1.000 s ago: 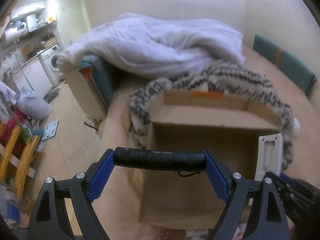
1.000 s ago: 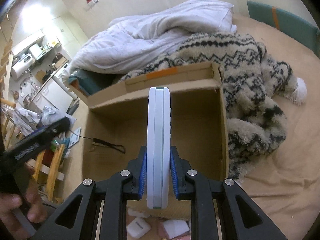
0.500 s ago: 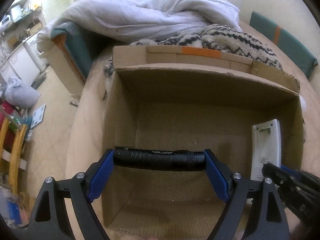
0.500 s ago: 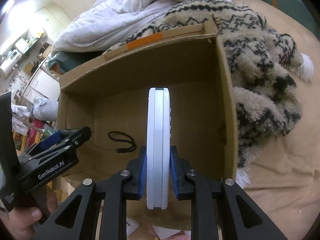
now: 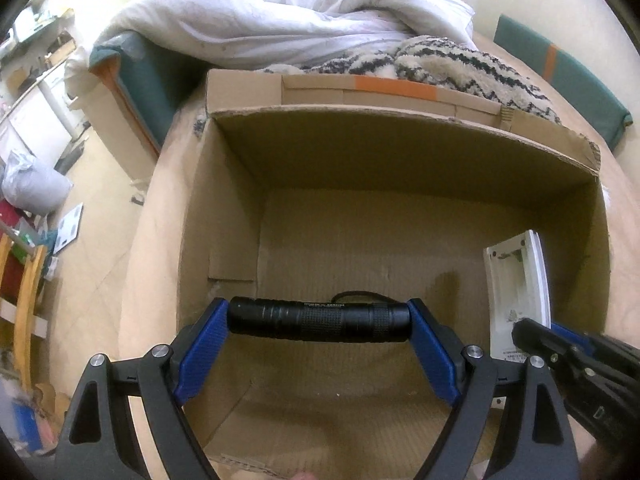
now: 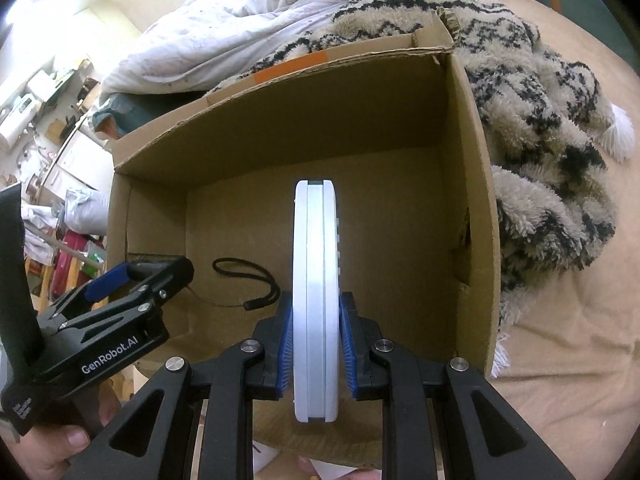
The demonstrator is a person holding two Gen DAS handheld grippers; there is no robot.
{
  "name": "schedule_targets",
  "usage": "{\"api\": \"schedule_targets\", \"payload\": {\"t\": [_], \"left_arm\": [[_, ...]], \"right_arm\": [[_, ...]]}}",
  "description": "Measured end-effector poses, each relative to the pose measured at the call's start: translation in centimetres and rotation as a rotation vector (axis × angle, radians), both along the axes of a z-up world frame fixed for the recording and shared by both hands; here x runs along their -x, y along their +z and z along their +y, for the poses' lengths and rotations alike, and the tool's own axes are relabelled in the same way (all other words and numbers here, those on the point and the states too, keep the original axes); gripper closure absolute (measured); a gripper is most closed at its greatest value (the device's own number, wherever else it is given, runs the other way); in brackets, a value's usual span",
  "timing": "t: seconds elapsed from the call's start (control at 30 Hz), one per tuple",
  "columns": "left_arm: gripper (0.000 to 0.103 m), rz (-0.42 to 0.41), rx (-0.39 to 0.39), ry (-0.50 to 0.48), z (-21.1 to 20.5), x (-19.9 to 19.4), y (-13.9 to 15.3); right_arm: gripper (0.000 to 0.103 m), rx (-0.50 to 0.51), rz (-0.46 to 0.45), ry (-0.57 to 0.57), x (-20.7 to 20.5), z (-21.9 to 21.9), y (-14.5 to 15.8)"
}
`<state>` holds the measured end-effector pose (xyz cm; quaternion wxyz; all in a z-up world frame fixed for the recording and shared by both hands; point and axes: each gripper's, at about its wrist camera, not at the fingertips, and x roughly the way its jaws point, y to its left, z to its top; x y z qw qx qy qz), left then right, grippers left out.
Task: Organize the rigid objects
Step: 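Carry the flashlight and remote into the box and open both grippers, then withdraw both grippers from the box back toward the remaining items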
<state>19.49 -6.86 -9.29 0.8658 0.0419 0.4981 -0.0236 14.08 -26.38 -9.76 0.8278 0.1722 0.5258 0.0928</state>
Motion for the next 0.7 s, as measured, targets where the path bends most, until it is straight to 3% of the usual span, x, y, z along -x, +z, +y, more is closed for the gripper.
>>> {"api": "schedule_targets", "payload": {"t": [0.13, 0.2, 0.23, 0.27, 0.3, 0.43, 0.57, 0.7], "left_arm": [[0.015, -0.009, -0.012, -0.014, -0.2, 0.2, 0.2], [0.005, -0.025, -0.019, -0.017, -0.2, 0.4, 0.5], [0.004, -0.04, -0.022, -0.016, -0.2, 0.5, 0.8], [0.003, -0.046, -0.018, -0.019, -0.2, 0.6, 0.9], [0.003, -0.053, -0.022, -0.018, -0.2, 0.7, 1.1], [0.002, -0.047, -0.015, -0.019, -0.1, 0.7, 1.2], [0.002, -0.052, -0.012, -0.015, 0.0, 0.8, 1.3], [0.002, -0.073, -0.013, -0.008, 0.1, 0.9, 1.8]], "right_arm": [[0.078, -0.001, -0.037, -0.005, 0.2, 0.0, 0.7], [0.075, -0.012, -0.059, -0.02, 0.3, -0.3, 1.2], [0.062, -0.015, -0.068, -0.03, 0.3, -0.5, 1.4], [0.036, -0.023, -0.075, -0.043, 0.4, -0.8, 1.6], [0.027, -0.04, -0.087, -0.056, 0.5, -1.1, 1.8], [0.023, -0.06, -0.103, -0.08, 0.6, -1.7, 2.3], [0.0, -0.055, -0.133, -0.093, 0.7, -1.7, 2.8], [0.0, -0.031, -0.197, -0.1, 0.8, -1.5, 3.8]]}}
